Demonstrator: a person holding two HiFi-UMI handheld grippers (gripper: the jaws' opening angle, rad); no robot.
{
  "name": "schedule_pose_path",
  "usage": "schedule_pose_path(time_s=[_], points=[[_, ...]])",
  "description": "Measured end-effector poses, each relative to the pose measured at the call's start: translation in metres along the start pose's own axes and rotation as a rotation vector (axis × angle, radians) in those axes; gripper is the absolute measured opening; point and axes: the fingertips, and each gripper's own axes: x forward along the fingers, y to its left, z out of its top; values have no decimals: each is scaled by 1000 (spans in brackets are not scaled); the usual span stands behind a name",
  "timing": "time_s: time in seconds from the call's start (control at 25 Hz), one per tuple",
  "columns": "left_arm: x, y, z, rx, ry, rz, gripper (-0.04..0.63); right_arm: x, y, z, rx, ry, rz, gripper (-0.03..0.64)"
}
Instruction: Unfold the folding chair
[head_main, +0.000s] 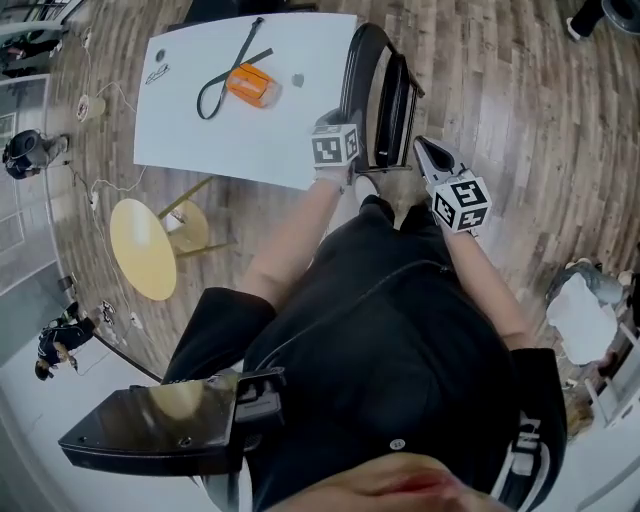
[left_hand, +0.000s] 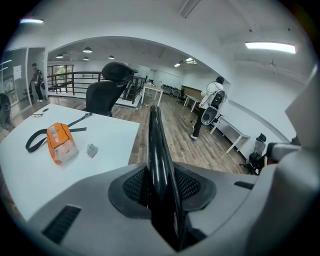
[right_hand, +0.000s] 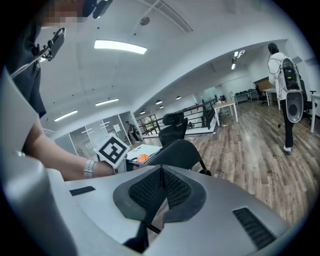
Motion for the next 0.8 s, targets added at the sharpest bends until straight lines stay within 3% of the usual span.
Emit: schedule_pose_path(time_s=[0.28,0.8], points=[[4,-40,1,-21,10,-22,97,31,-45,-65,113,129,-97,12],[10,-88,-3,-33,13,-70,84,101,-101,-193,192,394,-212,195]])
